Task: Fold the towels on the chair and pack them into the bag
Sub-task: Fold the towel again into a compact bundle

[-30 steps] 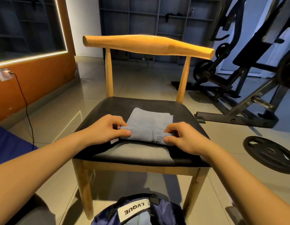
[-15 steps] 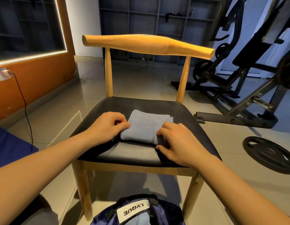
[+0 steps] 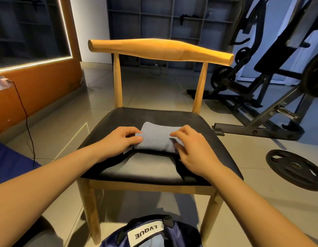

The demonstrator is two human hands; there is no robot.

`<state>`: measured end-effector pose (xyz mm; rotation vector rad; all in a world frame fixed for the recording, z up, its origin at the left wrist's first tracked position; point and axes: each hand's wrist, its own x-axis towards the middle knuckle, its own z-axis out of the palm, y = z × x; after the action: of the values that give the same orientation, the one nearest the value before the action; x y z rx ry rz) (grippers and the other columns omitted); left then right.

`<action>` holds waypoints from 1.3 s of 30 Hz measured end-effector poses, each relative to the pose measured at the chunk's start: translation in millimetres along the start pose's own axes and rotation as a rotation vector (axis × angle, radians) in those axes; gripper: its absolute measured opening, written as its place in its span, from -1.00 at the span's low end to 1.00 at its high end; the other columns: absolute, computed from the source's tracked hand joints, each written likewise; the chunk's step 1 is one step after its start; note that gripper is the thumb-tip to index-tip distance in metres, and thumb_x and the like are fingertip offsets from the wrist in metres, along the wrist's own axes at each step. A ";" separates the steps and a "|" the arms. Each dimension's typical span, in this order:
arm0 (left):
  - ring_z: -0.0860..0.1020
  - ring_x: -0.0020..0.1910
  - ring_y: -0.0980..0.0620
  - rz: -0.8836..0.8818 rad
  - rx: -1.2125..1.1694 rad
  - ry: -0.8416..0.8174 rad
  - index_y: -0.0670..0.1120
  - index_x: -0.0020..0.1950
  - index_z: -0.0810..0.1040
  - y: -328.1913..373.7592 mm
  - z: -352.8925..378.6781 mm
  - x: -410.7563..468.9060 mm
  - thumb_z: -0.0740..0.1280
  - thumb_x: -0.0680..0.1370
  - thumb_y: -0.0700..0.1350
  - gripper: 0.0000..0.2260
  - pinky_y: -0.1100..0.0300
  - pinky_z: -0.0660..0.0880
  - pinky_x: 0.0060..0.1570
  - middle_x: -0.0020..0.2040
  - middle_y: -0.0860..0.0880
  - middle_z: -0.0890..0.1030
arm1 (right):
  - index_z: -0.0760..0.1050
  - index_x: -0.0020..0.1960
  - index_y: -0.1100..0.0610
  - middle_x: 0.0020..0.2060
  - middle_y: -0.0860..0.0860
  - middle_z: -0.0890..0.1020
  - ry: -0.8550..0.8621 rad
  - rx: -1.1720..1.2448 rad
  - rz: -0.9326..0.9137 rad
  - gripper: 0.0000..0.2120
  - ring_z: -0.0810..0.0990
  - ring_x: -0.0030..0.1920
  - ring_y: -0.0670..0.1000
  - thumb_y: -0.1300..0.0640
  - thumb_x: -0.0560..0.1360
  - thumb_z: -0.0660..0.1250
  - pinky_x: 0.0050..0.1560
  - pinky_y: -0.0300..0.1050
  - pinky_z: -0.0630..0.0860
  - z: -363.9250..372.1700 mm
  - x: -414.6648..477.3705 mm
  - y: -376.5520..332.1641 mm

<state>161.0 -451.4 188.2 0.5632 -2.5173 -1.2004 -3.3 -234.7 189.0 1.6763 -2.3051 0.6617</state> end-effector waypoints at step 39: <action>0.54 0.11 0.23 0.296 0.317 -0.031 0.18 0.32 0.61 -1.5 -0.8 48.8 0.52 0.48 0.11 -0.60 0.21 0.51 0.16 0.09 0.29 0.60 | 0.61 0.05 0.05 -0.11 -0.02 0.51 -0.296 0.251 0.123 -0.77 0.50 -0.09 -0.04 -0.09 0.55 0.36 -0.02 0.03 0.52 6.0 53.8 32.8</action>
<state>118.8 -475.5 192.1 0.2265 -2.7157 -0.7169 -51.2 -274.7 199.1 1.8619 -2.6417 0.8059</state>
